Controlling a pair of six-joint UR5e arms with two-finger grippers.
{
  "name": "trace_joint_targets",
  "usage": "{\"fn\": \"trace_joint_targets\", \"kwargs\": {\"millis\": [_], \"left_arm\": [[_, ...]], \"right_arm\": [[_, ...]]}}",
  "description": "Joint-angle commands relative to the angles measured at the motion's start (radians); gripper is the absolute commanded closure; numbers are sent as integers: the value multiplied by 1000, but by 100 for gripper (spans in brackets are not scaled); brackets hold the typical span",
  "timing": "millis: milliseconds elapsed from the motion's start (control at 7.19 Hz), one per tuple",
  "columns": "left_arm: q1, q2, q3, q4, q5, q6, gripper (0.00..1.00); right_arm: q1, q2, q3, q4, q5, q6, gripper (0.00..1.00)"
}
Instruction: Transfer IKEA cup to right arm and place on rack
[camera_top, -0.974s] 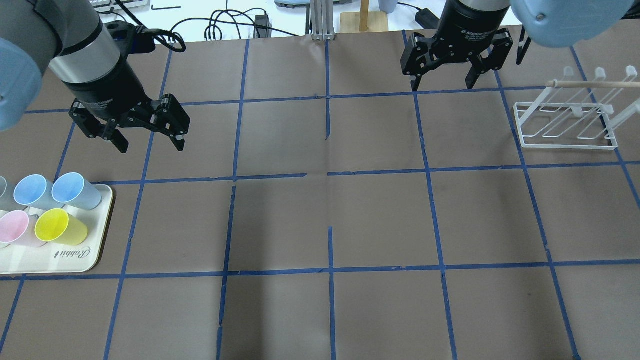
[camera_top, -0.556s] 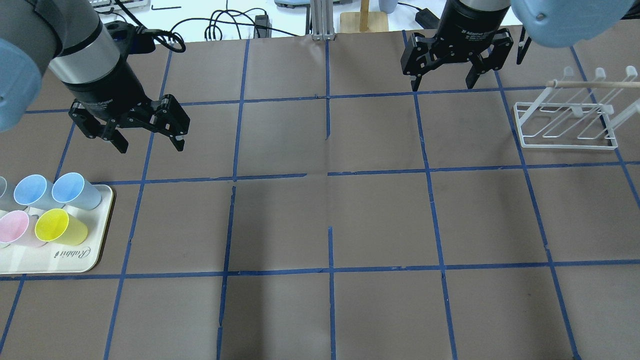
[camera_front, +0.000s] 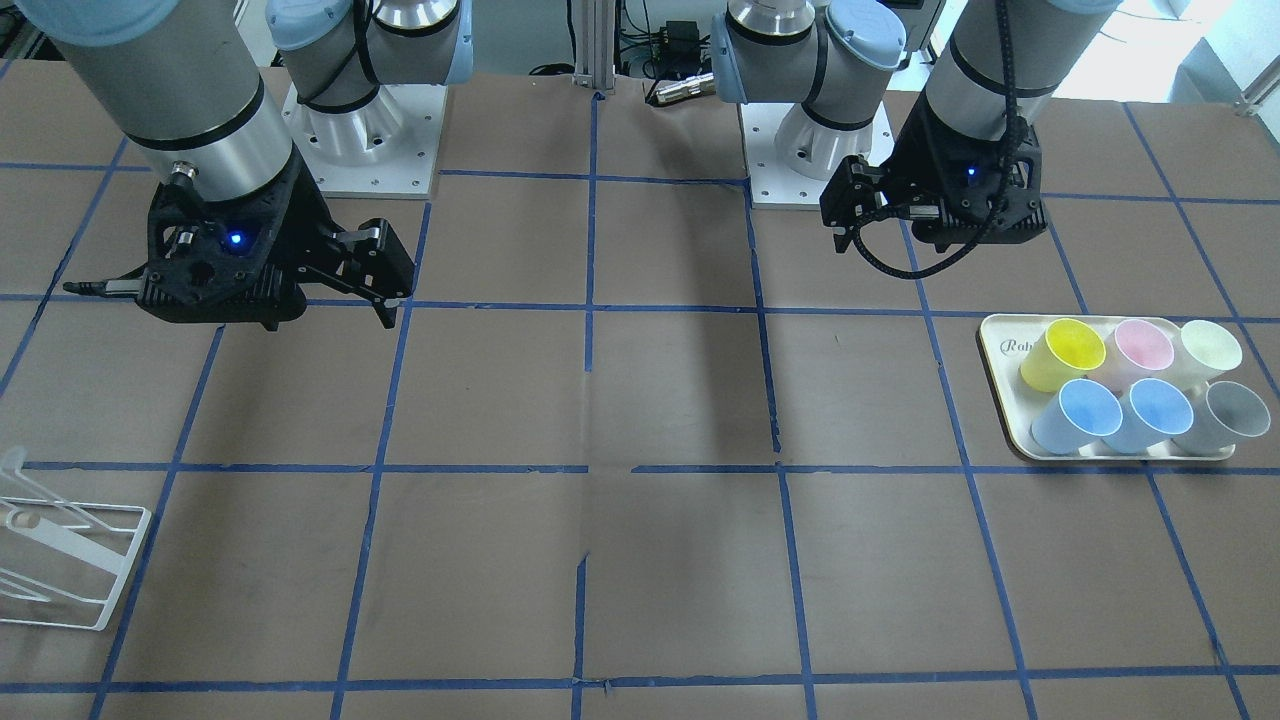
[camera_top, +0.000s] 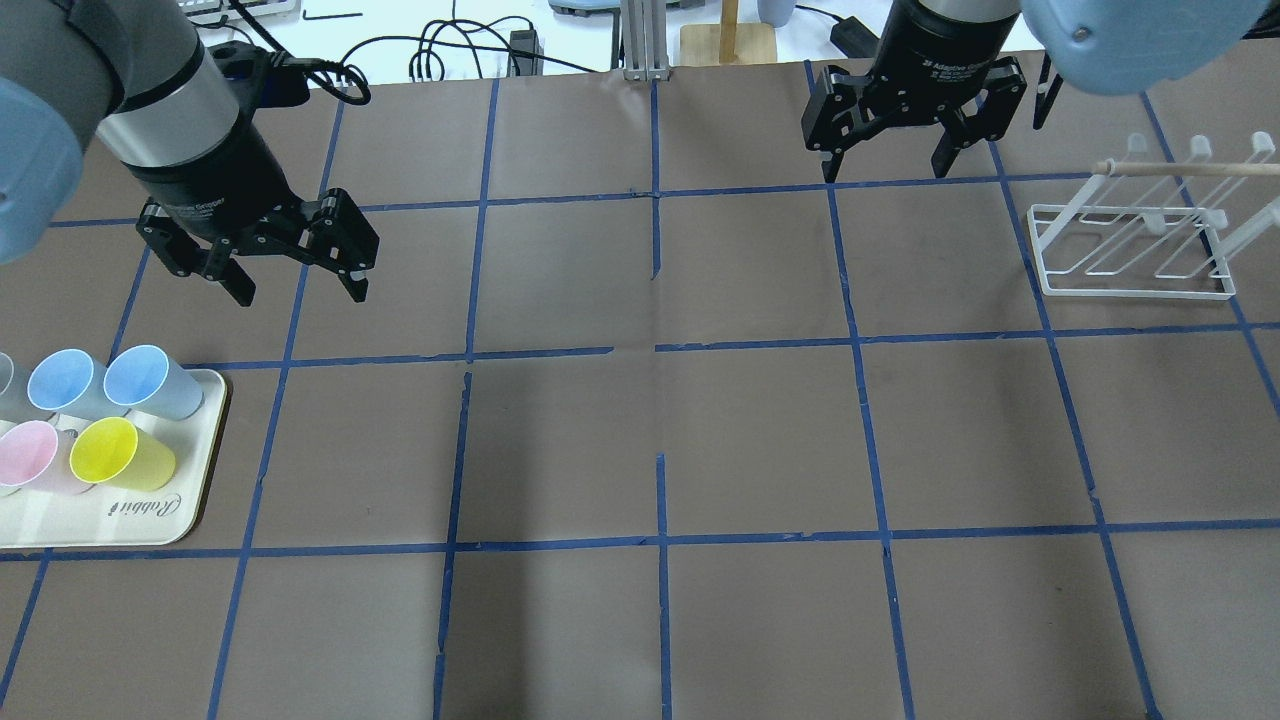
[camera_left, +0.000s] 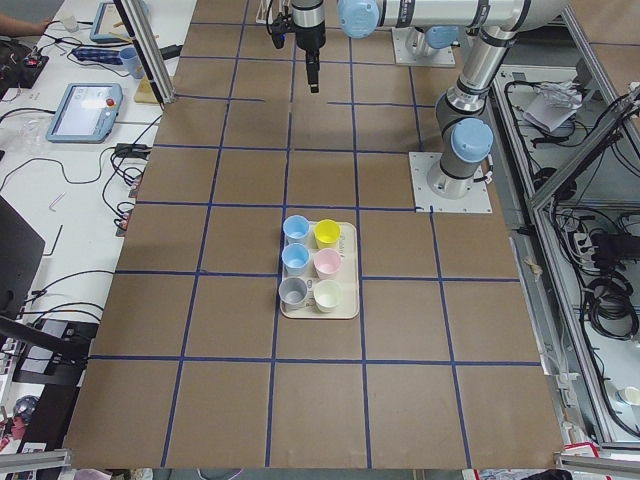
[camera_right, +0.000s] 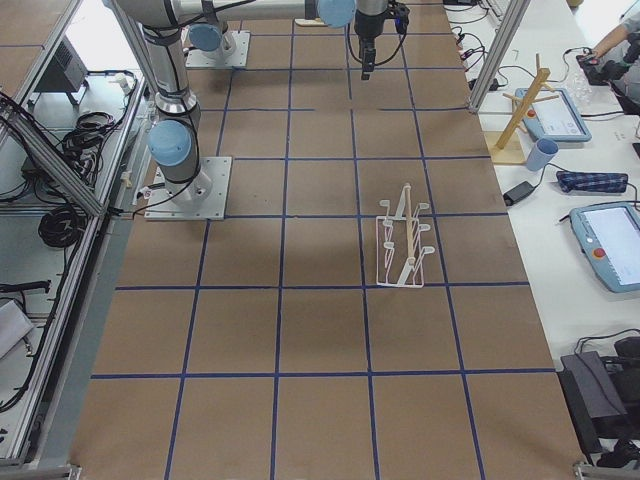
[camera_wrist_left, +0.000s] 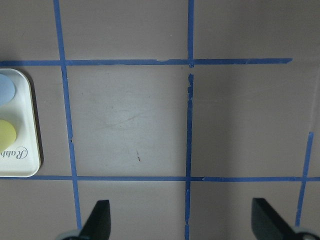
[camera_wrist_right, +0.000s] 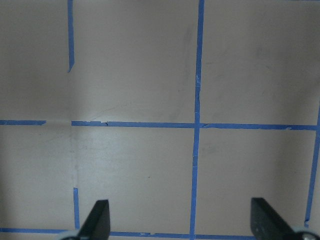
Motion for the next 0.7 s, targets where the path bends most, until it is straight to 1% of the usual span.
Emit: {"fn": "trace_joint_targets", "kwargs": {"millis": [0,556], "left_arm": [[1,-2,-1,3,-1,0,0],[1,-2,-1,10,-1,0,0]], "right_arm": [[0,0,-1,0,0,0,0],[0,0,0,0,0,0,0]]}}
